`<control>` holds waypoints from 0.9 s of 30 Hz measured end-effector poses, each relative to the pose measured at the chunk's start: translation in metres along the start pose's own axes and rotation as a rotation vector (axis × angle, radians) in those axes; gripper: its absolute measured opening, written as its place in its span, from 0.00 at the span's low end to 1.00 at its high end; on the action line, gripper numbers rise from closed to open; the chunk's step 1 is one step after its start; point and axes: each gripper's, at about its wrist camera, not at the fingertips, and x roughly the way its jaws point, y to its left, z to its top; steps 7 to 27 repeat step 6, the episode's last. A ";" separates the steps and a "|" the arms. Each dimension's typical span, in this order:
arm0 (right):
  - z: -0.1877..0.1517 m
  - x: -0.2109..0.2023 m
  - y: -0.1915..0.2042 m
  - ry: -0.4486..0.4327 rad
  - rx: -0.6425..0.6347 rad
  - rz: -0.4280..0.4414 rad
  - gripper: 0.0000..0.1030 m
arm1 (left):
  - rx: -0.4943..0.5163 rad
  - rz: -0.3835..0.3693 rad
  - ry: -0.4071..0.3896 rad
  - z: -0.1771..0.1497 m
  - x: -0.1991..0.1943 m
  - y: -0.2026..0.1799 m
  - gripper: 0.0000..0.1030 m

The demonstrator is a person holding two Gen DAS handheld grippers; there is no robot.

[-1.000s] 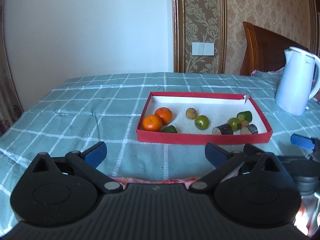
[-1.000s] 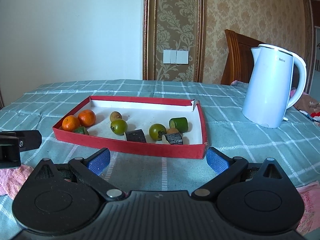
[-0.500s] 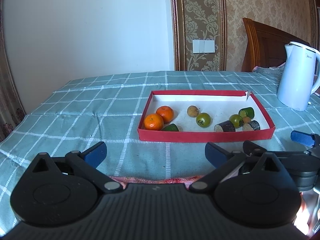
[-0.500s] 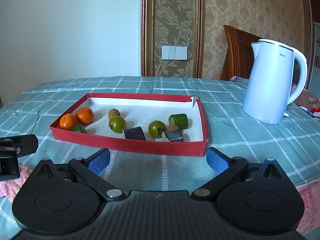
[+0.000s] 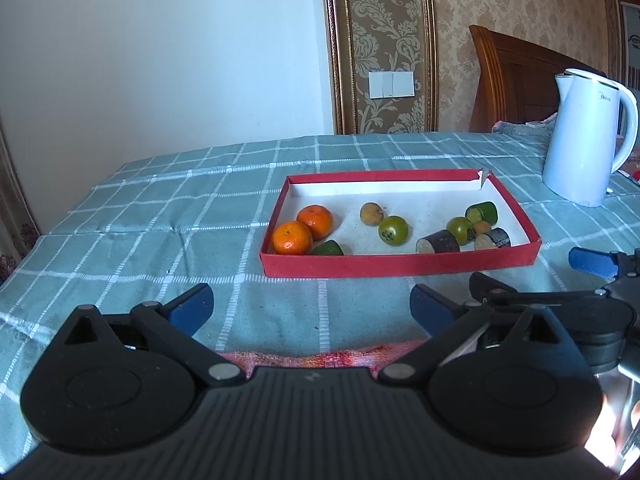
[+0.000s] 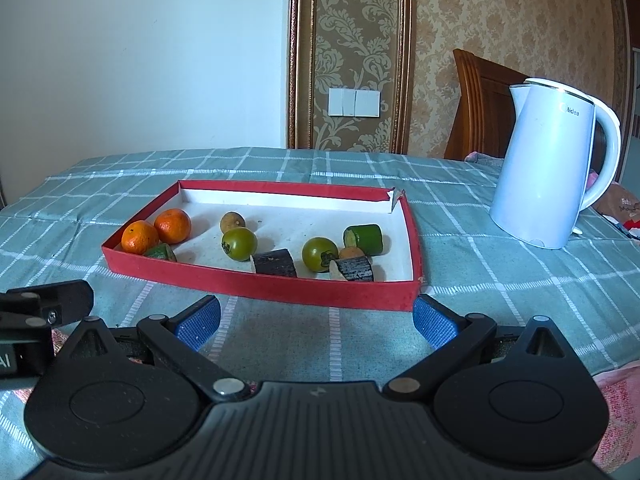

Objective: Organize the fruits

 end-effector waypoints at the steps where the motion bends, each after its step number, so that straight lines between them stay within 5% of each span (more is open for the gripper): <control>1: 0.000 0.000 0.000 -0.001 0.002 0.000 1.00 | 0.001 0.004 -0.004 0.000 0.000 0.000 1.00; 27: -0.002 0.002 0.001 0.005 0.000 -0.004 1.00 | 0.018 0.048 -0.011 -0.002 0.004 -0.002 1.00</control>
